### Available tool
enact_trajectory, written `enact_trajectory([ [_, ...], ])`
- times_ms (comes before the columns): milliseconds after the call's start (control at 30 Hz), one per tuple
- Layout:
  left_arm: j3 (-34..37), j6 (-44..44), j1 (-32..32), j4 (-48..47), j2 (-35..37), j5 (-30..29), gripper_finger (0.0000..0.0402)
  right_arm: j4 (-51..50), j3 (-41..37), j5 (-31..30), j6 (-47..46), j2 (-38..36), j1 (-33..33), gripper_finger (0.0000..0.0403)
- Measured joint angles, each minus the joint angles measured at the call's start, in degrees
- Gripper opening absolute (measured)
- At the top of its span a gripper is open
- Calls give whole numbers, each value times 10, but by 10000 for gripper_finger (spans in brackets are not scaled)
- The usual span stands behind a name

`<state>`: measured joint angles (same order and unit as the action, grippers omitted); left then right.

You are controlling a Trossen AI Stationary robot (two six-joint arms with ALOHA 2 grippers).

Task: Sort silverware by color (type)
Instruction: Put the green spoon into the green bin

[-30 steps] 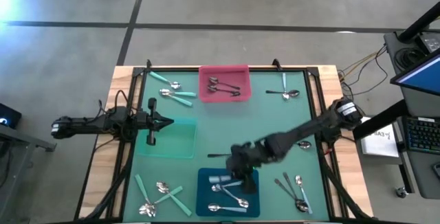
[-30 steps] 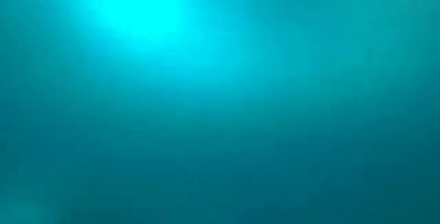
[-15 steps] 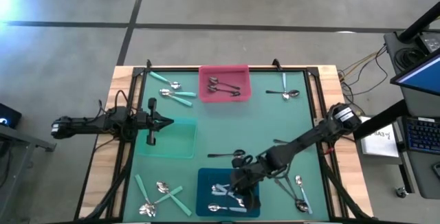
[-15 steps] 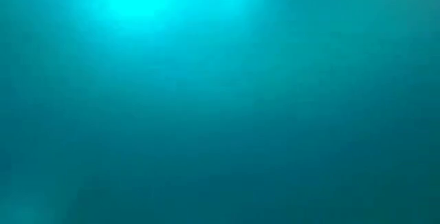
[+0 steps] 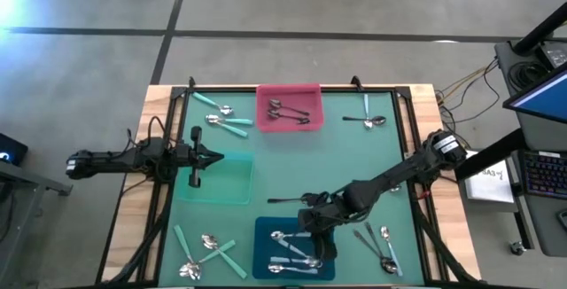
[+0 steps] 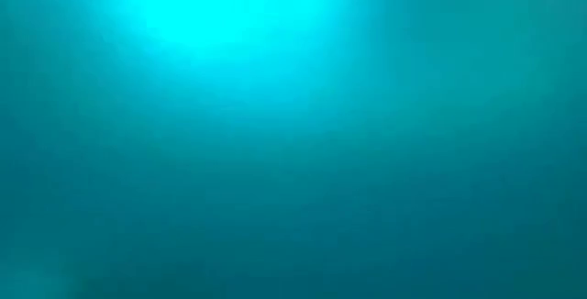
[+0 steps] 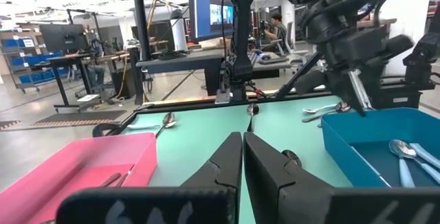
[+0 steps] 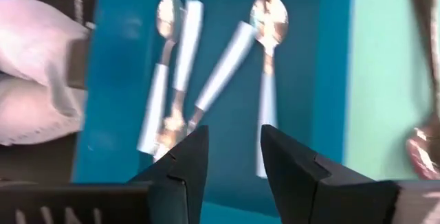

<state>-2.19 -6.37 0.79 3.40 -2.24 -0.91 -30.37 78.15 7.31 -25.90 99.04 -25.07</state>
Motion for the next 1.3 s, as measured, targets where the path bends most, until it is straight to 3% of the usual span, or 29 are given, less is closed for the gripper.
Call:
enact_trajectory([
  [533,0,-2,0,8,0,0,0,-101,0,0,59,-22,71,125],
  [700,0,-11,1,44,0,0,0,-101,-2,-10,64,-48,85,123],
  [933,0,-17,1,132,-8,0,0,-100,-5,-77,67,-86,103,121],
  [1100,0,-109,1,227,-9,-1,0,-101,-6,-90,72,-94,121,117],
  [1200,0,-81,1,280,-9,-27,0,-101,-6,-90,72,-95,135,116],
  [1300,0,-37,1,289,-9,-100,0,-101,-7,-90,72,-95,151,116],
])
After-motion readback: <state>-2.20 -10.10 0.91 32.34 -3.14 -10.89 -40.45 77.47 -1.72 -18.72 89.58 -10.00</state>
